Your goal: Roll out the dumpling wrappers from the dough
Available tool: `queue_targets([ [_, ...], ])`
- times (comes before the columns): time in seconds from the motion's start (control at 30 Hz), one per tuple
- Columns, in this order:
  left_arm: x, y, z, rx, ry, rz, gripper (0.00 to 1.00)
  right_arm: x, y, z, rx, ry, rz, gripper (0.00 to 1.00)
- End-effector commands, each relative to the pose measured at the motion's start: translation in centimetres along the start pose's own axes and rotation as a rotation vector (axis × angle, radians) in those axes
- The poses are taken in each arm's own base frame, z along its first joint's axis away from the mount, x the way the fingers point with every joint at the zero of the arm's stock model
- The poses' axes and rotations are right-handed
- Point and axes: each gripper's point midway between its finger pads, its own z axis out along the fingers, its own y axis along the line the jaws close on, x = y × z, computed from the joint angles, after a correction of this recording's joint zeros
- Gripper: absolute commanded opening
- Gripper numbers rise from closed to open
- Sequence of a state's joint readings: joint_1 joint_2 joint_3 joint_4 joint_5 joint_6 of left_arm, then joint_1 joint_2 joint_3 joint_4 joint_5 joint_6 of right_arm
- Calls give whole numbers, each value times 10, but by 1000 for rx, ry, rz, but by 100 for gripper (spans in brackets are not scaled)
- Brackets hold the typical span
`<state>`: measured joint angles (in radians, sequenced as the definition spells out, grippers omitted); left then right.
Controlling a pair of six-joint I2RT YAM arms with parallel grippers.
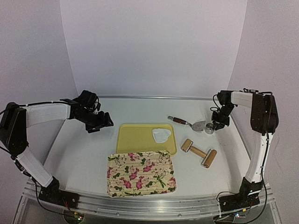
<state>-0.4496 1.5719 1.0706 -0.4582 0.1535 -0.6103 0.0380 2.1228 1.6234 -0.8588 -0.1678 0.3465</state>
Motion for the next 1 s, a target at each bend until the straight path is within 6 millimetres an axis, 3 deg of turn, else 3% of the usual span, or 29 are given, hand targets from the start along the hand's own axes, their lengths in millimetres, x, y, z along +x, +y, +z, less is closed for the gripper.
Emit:
queue_targets([
  [0.0, -9, -2, -7, -6, -21, 8, 81, -3, -6, -6, 39, -14, -12, 6],
  [0.2, -18, -11, -10, 6, -40, 53, 80, 0, -7, -21, 41, -23, -28, 0],
  [0.3, -33, -32, -21, 31, -81, 113, 80, 7, -6, -54, 27, -58, -32, 0],
  [0.4, -38, -59, -26, 71, -91, 151, 79, 21, 11, -90, -25, -111, -49, 0],
  [0.5, -34, -89, -27, 133, -78, 159, 78, 42, 44, -112, -73, -125, -96, 0],
  [0.67, -17, -141, -28, 264, -34, 161, 78, 67, 115, -125, -147, -126, -178, 0],
  [0.83, -10, -181, -30, 395, -10, 142, 76, 82, 188, -120, -207, -121, -277, 0],
  [0.97, -5, -189, -15, 412, 29, 130, 75, 102, 245, -101, -249, -87, -363, 0],
])
